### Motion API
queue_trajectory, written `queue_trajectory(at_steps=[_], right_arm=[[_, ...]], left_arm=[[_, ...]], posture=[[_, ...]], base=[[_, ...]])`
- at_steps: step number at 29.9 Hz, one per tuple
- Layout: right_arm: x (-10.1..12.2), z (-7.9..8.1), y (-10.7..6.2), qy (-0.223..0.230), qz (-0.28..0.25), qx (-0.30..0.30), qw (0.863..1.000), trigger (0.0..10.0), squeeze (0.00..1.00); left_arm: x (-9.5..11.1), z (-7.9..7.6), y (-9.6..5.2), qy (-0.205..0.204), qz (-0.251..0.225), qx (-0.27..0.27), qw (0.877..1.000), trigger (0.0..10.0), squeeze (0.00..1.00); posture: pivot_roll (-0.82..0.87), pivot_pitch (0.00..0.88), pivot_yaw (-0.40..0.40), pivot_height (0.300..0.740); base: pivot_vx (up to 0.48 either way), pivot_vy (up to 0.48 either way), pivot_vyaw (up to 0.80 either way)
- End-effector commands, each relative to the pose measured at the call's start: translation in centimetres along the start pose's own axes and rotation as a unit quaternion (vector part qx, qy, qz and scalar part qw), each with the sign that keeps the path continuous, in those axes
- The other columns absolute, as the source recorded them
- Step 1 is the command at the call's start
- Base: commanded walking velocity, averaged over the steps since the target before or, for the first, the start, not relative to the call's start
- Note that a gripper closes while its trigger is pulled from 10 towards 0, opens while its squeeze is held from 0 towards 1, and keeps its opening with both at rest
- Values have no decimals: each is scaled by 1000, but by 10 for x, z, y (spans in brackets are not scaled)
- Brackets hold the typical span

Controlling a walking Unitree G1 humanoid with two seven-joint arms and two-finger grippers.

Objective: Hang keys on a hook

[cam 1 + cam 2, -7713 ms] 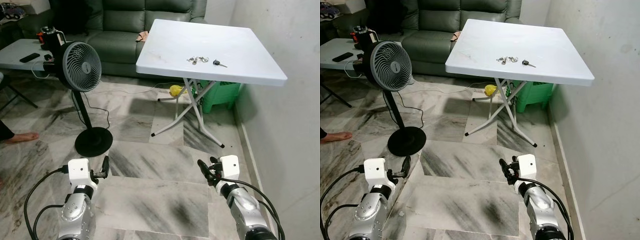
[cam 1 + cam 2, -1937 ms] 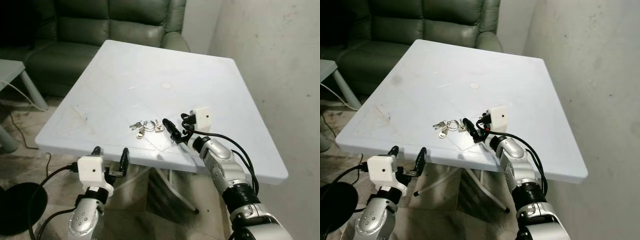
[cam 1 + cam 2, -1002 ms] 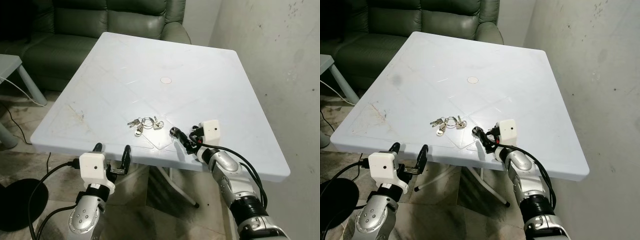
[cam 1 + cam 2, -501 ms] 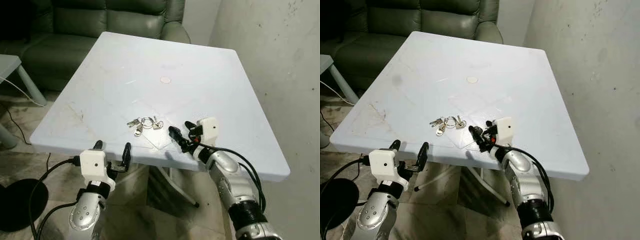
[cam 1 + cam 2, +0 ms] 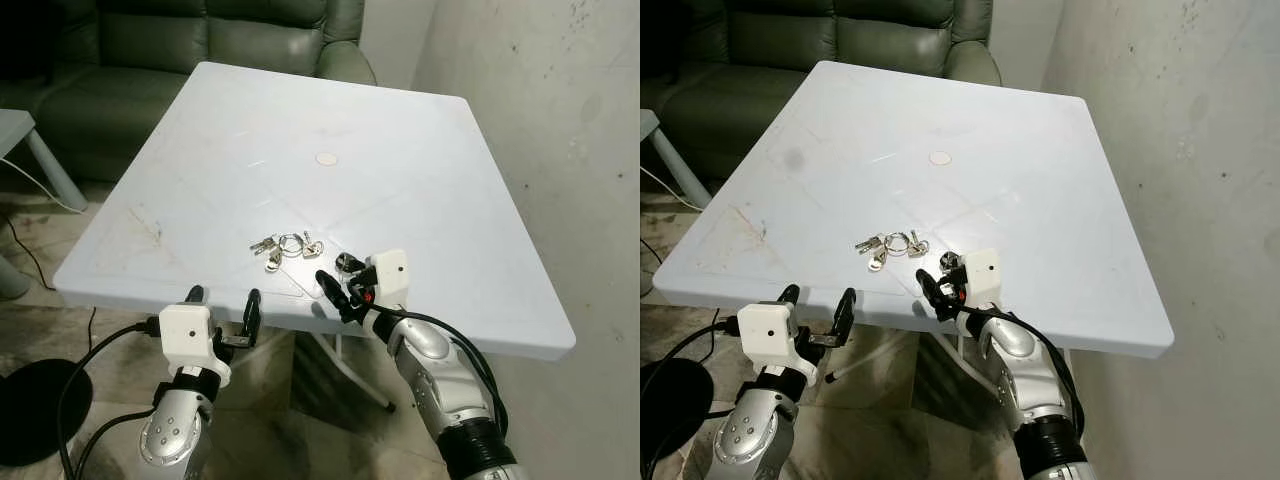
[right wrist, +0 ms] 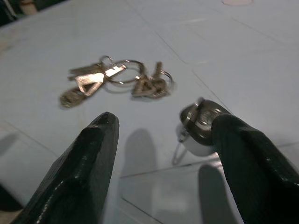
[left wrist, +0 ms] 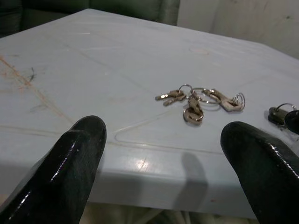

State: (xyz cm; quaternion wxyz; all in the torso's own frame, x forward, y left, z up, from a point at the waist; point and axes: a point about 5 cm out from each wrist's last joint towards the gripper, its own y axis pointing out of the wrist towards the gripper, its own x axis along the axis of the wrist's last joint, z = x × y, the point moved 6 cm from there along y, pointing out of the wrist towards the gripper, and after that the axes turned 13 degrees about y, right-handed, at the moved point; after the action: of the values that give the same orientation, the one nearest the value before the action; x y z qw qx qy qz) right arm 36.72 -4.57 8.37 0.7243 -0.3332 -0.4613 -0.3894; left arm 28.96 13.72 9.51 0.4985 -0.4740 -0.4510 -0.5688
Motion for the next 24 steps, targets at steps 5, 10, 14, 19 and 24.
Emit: queue_trajectory(at_steps=[5, 10, 14, 19, 24], right_arm=[[1, 3, 2, -8, 3, -17, 1000, 9098, 0], [1, 4, 5, 1, 2, -32, 999, 8039, 0], [6, 9, 6, 5, -11, -23, 1000, 4824, 0], [11, 16, 9, 16, -24, -17, 999, 3098, 0], [12, 18, 12, 11, -21, -22, 999, 10000, 0]], left_arm=[[1, -1, -1, 2, -1, 2, 1000, 10000, 0], [1, 0, -4, 1, 1, 4, 1000, 10000, 0], [1, 0, -4, 2, 1, 6, 1000, 10000, 0], [2, 0, -3, 2, 0, 6, 1000, 10000, 0], [2, 0, -3, 1, -1, 7, 1000, 10000, 0]], posture=[[39, 111, -99, 740], [50, 115, -100, 740], [54, 111, -103, 740], [58, 107, -107, 740], [60, 104, -108, 740]], base=[[0, 0, 0], [0, 0, 0], [0, 0, 0], [0, 0, 0], [0, 0, 0]])
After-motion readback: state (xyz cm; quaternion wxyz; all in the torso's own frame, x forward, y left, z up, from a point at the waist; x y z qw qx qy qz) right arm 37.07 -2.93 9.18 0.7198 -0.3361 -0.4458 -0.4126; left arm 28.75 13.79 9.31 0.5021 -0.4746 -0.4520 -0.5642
